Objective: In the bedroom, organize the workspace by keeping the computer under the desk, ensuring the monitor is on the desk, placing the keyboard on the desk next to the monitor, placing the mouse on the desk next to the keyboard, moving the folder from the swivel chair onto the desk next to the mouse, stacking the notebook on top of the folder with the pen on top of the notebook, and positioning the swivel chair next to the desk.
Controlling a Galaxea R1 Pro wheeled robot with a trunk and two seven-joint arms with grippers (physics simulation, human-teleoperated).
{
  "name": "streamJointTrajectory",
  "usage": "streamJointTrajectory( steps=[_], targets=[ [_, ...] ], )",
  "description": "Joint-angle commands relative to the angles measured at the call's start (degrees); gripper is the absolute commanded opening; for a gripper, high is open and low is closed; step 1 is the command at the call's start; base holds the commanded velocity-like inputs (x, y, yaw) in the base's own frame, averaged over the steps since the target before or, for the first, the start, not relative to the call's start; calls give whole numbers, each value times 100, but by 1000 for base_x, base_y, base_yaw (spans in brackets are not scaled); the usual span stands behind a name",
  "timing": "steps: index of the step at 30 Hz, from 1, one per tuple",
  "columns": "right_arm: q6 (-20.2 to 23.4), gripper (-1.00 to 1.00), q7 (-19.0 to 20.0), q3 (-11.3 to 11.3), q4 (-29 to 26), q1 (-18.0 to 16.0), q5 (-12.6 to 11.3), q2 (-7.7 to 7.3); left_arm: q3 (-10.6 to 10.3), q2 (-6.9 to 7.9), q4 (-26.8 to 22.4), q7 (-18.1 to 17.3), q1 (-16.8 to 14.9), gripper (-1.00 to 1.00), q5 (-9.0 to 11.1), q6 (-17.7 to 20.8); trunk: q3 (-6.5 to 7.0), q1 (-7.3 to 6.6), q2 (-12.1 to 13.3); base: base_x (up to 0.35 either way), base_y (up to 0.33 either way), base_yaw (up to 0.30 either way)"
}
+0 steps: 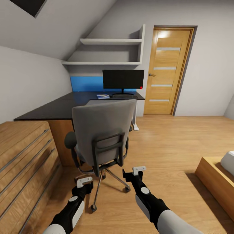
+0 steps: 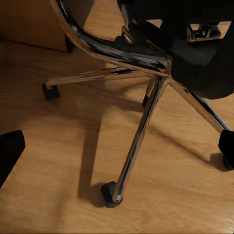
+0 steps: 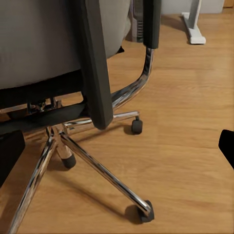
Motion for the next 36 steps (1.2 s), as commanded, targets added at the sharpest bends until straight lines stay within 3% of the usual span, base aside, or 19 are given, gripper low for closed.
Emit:
streamJointTrajectory(
  steps=[1,2,7,19,29,36],
  targets=[
    [-31,100,-39,48,-26,-8,-61,-3,15,-16,-156,86,-3,100,32,-15,-24,21,-44,0,0,0],
    [-55,100,-39,49,-24,-8,-64,-2,-16,-32,-403,108,-3,100,26,-16,-42,43,-84,0,0,0],
    [-192,100,-39,55,-3,-9,-65,-8,-168,-35,-520,105,-3,100,22,-52,-132,153,-285,0,0,0],
    [-229,100,-39,47,0,-9,-66,-14,-197,-32,-528,100,-3,100,19,-54,-347,417,-766,0,0,0],
    [-235,100,-39,39,-1,-9,-66,-22,-200,-38,-506,88,-4,100,24,-54,-347,417,-766,0,0,0],
    [-238,100,-39,30,-8,-9,-66,-28,-210,-37,-221,84,-3,100,8,-57,-347,417,-766,168,0,0]
  ],
)
